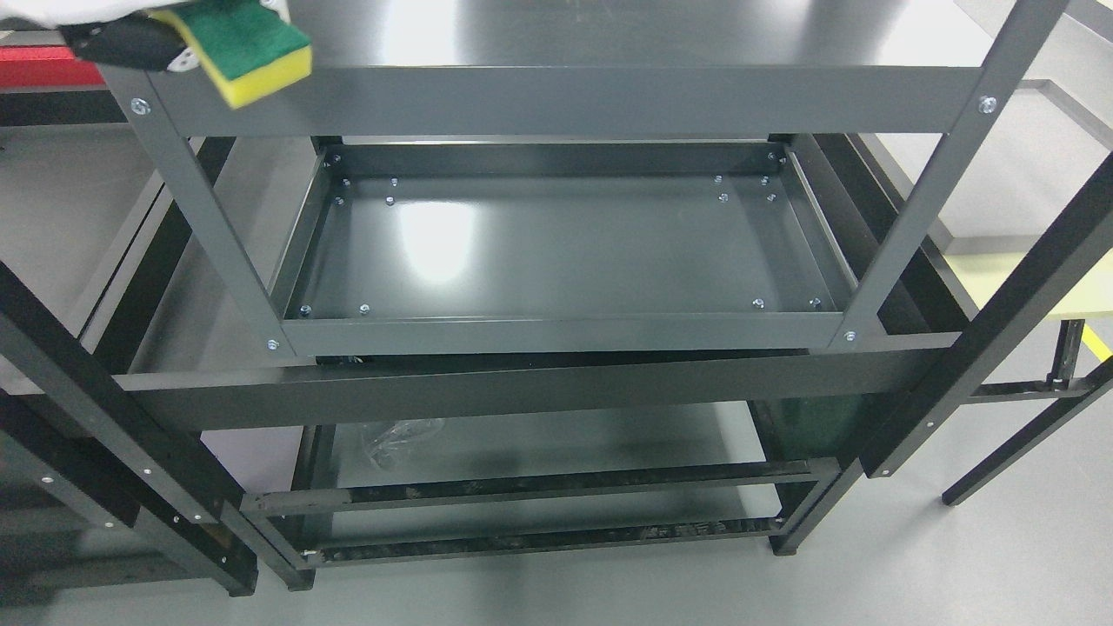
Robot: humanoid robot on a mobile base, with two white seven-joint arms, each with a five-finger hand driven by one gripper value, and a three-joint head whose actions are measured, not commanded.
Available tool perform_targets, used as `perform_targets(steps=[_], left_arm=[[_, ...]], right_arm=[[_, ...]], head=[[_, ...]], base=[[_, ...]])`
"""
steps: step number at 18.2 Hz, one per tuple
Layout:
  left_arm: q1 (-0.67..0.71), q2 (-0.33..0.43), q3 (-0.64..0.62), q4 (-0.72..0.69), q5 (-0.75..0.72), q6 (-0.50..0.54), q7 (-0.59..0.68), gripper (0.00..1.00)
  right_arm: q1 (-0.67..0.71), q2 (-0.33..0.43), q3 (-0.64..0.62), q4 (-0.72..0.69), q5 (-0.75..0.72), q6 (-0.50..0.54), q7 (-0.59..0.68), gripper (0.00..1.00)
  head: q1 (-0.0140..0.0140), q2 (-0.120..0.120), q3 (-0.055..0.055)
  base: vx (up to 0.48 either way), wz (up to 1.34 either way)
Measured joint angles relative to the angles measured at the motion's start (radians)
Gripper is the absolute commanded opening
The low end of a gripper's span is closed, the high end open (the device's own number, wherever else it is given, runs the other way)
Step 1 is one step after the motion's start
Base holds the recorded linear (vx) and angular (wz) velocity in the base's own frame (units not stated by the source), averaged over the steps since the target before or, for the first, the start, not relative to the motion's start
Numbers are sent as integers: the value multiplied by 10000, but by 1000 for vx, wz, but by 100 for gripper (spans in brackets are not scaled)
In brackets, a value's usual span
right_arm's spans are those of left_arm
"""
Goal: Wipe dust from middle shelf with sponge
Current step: 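Push the sponge back across the shelf away from the left arm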
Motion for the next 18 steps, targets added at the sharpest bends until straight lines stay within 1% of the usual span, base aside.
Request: perform_targets(steps=[3, 4, 6, 8, 10, 12, 14, 15, 18], left_arm=[[-458, -1257, -226, 278, -1380, 8, -15, 3], [-602, -1585, -340, 396, -1875, 8, 202, 3], [-900, -2238, -825, 642, -2609, 8, 1364, 3], [-1211, -2779, -1474, 850, -3156, 74, 2965, 4], [-1533, -3207, -2273, 1049, -3489, 969, 4549, 4], [-1794, -3552, -3166, 1220, -3677, 2192, 6021, 4], [-1961, -3838, -4131, 1360, -3765, 2942, 6844, 4], [-2025, -3959, -4567, 1418, -3792, 3139, 7053, 4], [-2164, -4270, -5780, 1581, -3895, 3363, 7333, 5]], right_arm=[[-1, 0, 0, 0, 0, -4, 9, 100], [0, 0, 0, 0, 0, -4, 9, 100], [0, 0, 0, 0, 0, -4, 12, 100], [0, 0, 0, 0, 0, -4, 36, 100], [1, 0, 0, 0, 0, -5, 48, 100], [1, 0, 0, 0, 0, -5, 51, 100], [0, 0, 0, 0, 0, -5, 32, 100], [0, 0, 0, 0, 0, -5, 21, 100], [0, 0, 0, 0, 0, -5, 7, 100]], head=[[0, 0, 0], [0, 0, 0], [0, 0, 0], [0, 0, 0], [0, 0, 0], [0, 0, 0], [0, 0, 0], [0, 0, 0], [0, 0, 0]], base=[[-3, 39], [-5, 28], [-3, 14], [0, 0], [0, 0], [-13, 14], [-10, 32], [-12, 28], [-19, 14]])
